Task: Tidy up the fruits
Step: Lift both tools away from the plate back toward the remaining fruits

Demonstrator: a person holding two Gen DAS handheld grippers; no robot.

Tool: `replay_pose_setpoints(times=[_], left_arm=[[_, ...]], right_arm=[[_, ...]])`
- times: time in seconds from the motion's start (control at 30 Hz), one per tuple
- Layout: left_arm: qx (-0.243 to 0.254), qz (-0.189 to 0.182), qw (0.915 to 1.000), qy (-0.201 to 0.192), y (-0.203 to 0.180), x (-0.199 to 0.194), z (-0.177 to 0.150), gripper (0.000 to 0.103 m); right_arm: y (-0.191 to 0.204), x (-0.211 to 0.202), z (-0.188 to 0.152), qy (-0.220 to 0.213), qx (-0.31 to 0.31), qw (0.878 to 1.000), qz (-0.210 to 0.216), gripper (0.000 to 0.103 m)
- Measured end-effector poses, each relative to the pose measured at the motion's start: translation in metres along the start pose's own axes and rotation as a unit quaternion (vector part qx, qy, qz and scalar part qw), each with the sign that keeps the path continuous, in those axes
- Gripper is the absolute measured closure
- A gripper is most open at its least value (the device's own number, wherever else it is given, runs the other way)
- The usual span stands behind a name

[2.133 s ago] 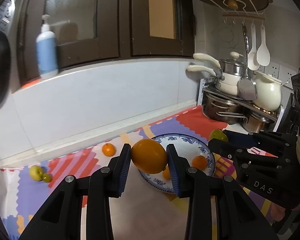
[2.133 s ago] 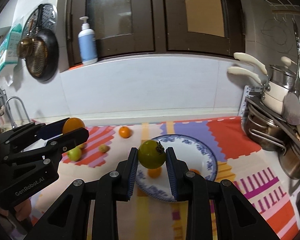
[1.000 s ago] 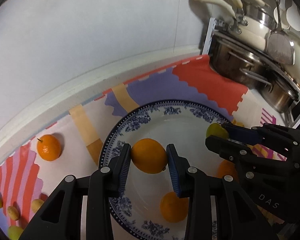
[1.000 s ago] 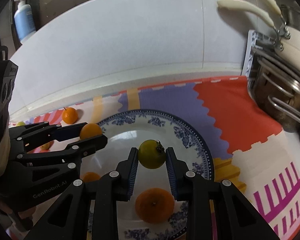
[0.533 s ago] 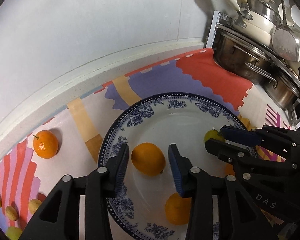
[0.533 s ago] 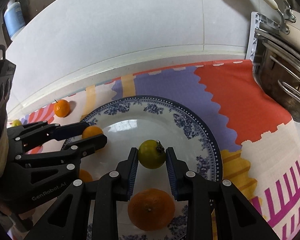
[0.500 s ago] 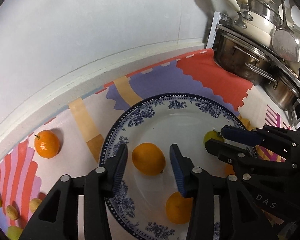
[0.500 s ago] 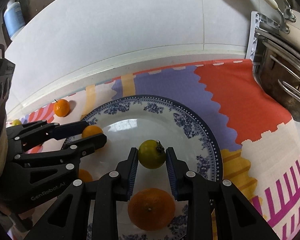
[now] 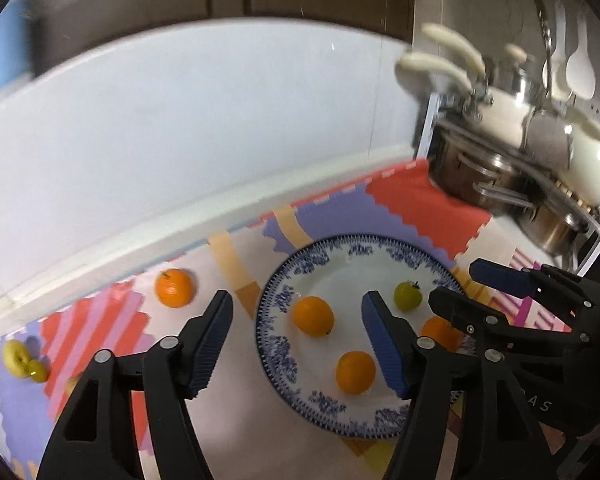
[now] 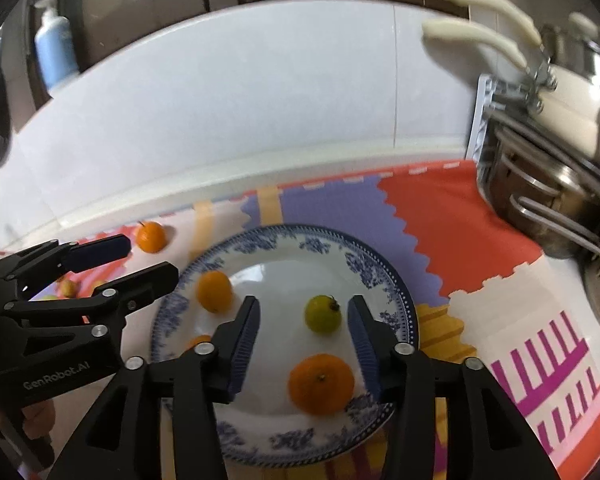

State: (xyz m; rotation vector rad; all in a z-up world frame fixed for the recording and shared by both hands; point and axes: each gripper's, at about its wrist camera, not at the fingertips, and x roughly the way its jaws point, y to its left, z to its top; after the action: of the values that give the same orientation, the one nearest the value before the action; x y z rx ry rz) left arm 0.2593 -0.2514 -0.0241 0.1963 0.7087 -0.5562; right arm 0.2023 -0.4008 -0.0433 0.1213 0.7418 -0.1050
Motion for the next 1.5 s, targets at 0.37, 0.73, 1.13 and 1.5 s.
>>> replay_pose_setpoints(times=[0.37, 0.73, 1.13, 1.5], left_arm=[[-0.02, 0.045, 0.9958, -0.077, 0.011, -0.092, -0.019, 0.014], [-0.068, 0.113, 0.9847, -0.114, 0.043, -0.158, -0.056, 0.006], [-0.084, 0.17, 0.9761, -0.106, 0.079, -0.191, -0.102, 0.006], [-0.095, 0.181, 0.9744, -0.092, 0.116, -0.182, -0.12, 0.008]], right_arm=[[0.034, -0.066, -0.002, -0.068, -0.018, 0.997, 0.009, 0.034], [0.08, -0.109, -0.014, -0.108, -0.054, 0.992, 0.019, 0.029], [0.131, -0.115, -0.029, -0.115, -0.092, 0.988, 0.052, 0.028], [0.175, -0.083, -0.029, -0.092, -0.13, 0.984, 0.086, 0.028]])
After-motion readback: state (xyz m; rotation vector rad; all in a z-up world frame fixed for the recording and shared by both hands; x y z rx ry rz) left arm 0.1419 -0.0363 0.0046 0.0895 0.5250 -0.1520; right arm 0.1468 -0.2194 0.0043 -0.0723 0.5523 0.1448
